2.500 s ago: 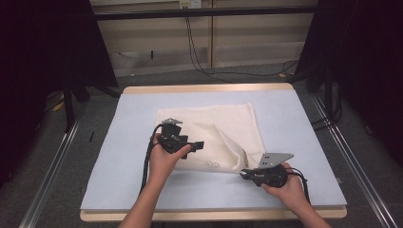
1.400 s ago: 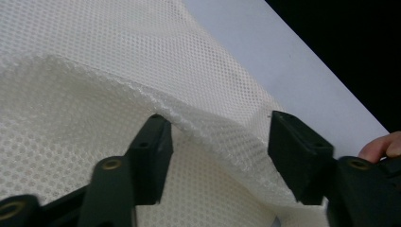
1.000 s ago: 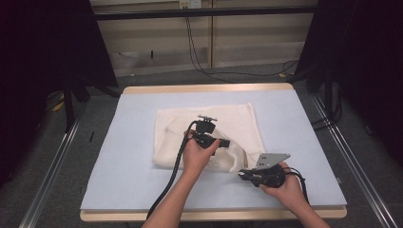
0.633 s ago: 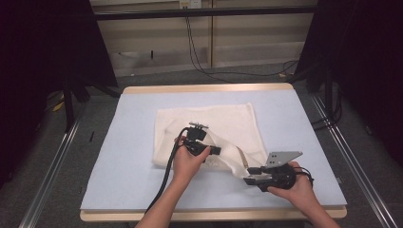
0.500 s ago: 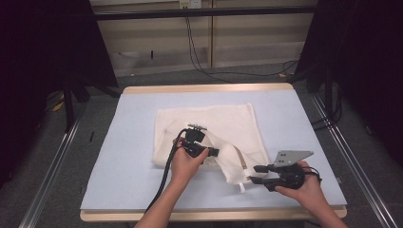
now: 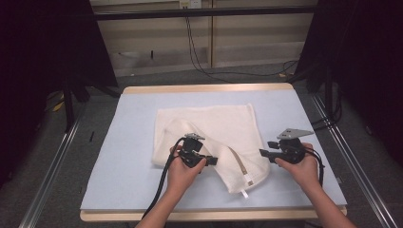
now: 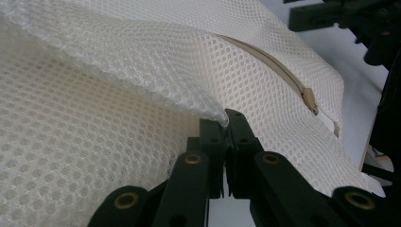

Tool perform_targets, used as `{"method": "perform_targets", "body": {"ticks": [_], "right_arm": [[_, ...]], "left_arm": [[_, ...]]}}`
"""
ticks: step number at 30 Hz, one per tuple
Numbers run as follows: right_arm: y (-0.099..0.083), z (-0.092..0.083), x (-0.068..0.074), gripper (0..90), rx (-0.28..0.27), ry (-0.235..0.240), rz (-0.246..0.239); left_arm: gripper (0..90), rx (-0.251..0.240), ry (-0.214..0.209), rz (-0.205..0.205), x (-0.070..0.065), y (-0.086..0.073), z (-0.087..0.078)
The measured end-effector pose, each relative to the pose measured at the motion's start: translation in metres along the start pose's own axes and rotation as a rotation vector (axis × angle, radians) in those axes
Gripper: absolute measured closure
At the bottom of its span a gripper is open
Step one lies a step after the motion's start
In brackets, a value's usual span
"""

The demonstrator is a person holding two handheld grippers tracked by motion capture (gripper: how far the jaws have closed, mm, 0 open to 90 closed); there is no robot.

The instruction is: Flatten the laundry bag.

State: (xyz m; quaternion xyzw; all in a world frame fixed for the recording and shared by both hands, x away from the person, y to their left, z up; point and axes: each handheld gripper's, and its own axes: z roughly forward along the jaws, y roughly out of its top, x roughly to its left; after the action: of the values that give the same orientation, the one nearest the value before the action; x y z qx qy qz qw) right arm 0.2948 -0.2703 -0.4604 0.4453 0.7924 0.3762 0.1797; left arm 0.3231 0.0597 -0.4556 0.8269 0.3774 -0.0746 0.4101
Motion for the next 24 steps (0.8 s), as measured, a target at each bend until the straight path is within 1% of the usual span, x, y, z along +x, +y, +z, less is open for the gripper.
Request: {"method": "perform_targets", "body": {"ticks": [1, 2, 3, 4, 5, 6, 7, 8, 9, 11, 13, 14, 15, 16, 17, 18, 19, 20, 21, 22, 24], "right_arm": [[0.002, 0.004, -0.002, 50.3, 0.001, 0.004, 0.019], [0.004, 0.01, -0.005, 50.4, 0.012, -0.004, 0.043], [0.006, 0.014, -0.006, 51.2, 0.019, -0.027, 0.049], [0.009, 0.02, -0.008, 51.3, 0.03, -0.031, 0.046], [0.011, 0.024, -0.01, 51.4, 0.036, -0.033, 0.068], [0.013, 0.029, -0.012, 52.1, 0.037, -0.04, 0.079], [0.015, 0.034, -0.014, 54.2, 0.048, -0.037, 0.097], [0.016, 0.037, -0.015, 55.0, 0.05, -0.033, 0.097], [0.017, 0.039, -0.016, 55.5, 0.055, -0.033, 0.106], [0.018, 0.046, -0.017, 58.4, 0.073, -0.048, 0.119], [0.017, 0.05, -0.019, 65.7, 0.077, -0.049, 0.137], [0.017, 0.052, -0.019, 73.4, 0.069, -0.056, 0.139], [0.017, 0.052, -0.019, 80.1, 0.065, -0.054, 0.151], [0.017, 0.053, -0.02, 84.6, 0.058, -0.048, 0.154], [0.017, 0.052, -0.02, 87.4, 0.053, -0.051, 0.158], [0.018, 0.052, -0.02, 88.4, 0.056, -0.057, 0.145], [0.018, 0.052, -0.021, 88.7, 0.055, -0.078, 0.133], [0.018, 0.051, -0.02, 88.9, 0.034, -0.113, 0.14], [0.019, 0.05, -0.021, 89.0, 0.021, -0.129, 0.138], [0.019, 0.049, -0.025, 89.1, -0.002, -0.156, 0.141], [0.019, 0.045, -0.032, 89.2, -0.031, -0.201, 0.168]], "left_arm": [[87.5, 0.002, 0.004, 0.006, 0.0, -0.001, 0.0], [87.5, -0.005, 0.002, 0.0, -0.001, -0.001, 0.0], [87.5, -0.003, -0.007, 0.009, 0.0, -0.002, -0.001], [87.5, -0.006, -0.006, 0.009, 0.0, -0.002, -0.001], [87.5, -0.004, -0.006, 0.007, 0.0, -0.003, -0.001], [87.5, -0.013, -0.012, 0.001, 0.0, -0.003, -0.001], [87.5, -0.01, -0.011, 0.003, 0.001, -0.004, -0.001], [87.5, -0.008, -0.013, 0.005, 0.001, -0.004, -0.002], [87.5, -0.012, -0.015, 0.004, 0.001, -0.004, -0.002], [87.5, -0.009, -0.02, 0.012, 0.001, -0.004, -0.002], [87.5, -0.015, -0.019, 0.007, 0.0, -0.004, -0.003], [87.5, -0.01, -0.017, 0.017, 0.001, -0.004, -0.003], [87.5, -0.011, -0.018, 0.016, 0.001, -0.004, -0.003], [87.5, -0.014, -0.018, 0.013, 0.001, -0.004, -0.002], [87.5, -0.012, -0.014, 0.017, 0.001, -0.003, -0.002], [87.5, -0.01, -0.014, 0.019, 0.001, -0.003, -0.002], [87.5, -0.018, -0.016, 0.013, 0.001, -0.002, -0.002], [87.6, -0.021, -0.017, 0.01, 0.001, -0.002, -0.003], [87.7, -0.024, -0.01, 0.015, 0.002, 0.0, -0.004], [87.7, -0.024, -0.008, 0.017, 0.003, 0.001, -0.005], [87.8, -0.031, -0.007, 0.011, 0.005, 0.002, -0.006]]}}
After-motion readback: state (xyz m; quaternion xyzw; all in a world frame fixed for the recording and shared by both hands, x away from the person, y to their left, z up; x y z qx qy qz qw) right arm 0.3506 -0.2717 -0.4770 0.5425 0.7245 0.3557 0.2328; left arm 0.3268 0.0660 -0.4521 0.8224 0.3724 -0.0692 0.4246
